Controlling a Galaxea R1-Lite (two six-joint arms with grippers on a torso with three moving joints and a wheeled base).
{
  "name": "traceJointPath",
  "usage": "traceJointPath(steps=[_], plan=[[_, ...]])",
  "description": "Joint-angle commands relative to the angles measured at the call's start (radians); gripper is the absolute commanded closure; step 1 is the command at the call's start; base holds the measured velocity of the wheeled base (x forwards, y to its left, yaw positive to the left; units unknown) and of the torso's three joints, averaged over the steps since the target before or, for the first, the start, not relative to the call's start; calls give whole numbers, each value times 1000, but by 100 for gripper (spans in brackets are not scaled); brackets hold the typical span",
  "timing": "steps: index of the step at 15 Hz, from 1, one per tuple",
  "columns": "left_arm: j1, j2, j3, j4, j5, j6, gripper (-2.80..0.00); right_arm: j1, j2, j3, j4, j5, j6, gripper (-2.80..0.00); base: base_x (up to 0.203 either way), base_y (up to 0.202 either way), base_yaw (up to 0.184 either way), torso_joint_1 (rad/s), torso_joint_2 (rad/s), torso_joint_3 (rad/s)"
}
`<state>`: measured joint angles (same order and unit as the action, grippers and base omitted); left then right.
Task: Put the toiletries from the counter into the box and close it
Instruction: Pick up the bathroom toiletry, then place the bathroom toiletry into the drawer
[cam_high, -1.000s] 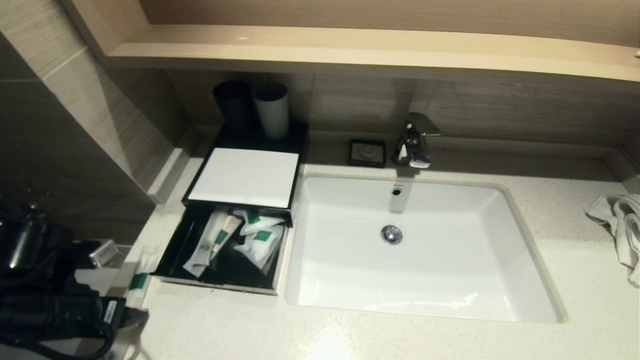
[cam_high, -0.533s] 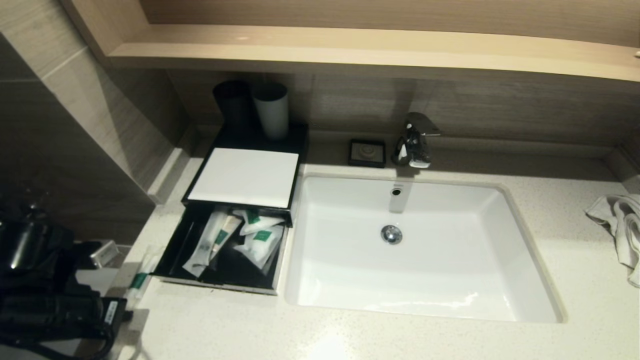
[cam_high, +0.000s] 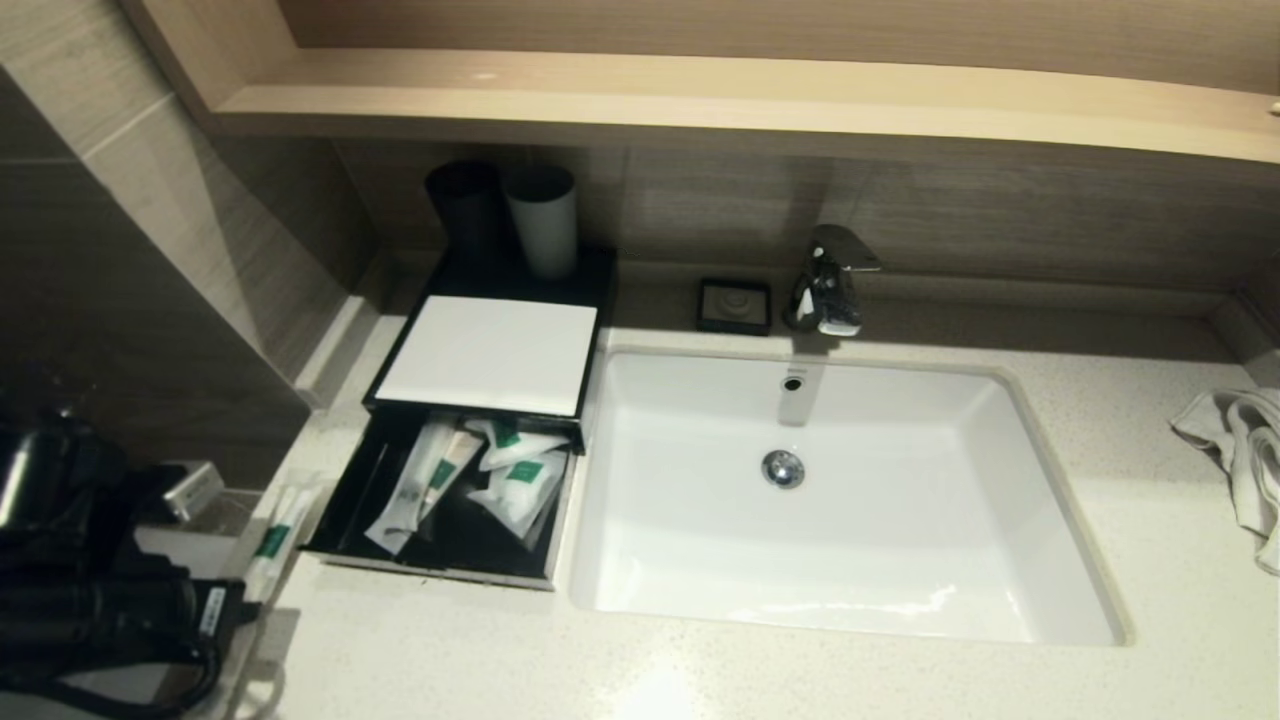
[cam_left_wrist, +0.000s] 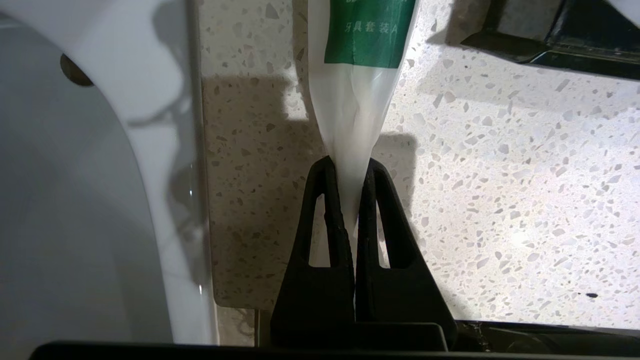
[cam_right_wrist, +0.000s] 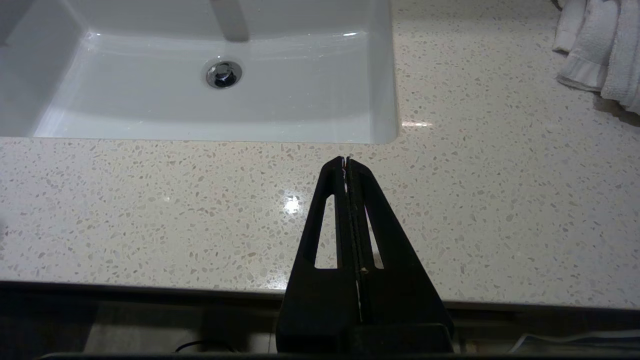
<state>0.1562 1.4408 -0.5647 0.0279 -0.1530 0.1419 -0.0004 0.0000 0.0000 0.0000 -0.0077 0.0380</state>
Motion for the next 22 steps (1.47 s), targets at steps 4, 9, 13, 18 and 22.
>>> traceJointPath(steps=[4,9,13,18,22], plan=[[0,-61,-32,0,0,-32,0,0,0,0,0,0,0,0,0,0,0,0,0,0],[-1,-92,-140,19,1,-57,0,0,0,0,0,0,0,0,0,0,0,0,0,0],[-12,-109,-257,154,0,-56,0,0,0,0,0,0,0,0,0,0,0,0,0,0],[-104,-105,-410,378,0,-55,0,0,0,0,0,0,0,0,0,0,0,0,0,0],[-189,-104,-529,540,0,-61,0,0,0,0,0,0,0,0,0,0,0,0,0,0]])
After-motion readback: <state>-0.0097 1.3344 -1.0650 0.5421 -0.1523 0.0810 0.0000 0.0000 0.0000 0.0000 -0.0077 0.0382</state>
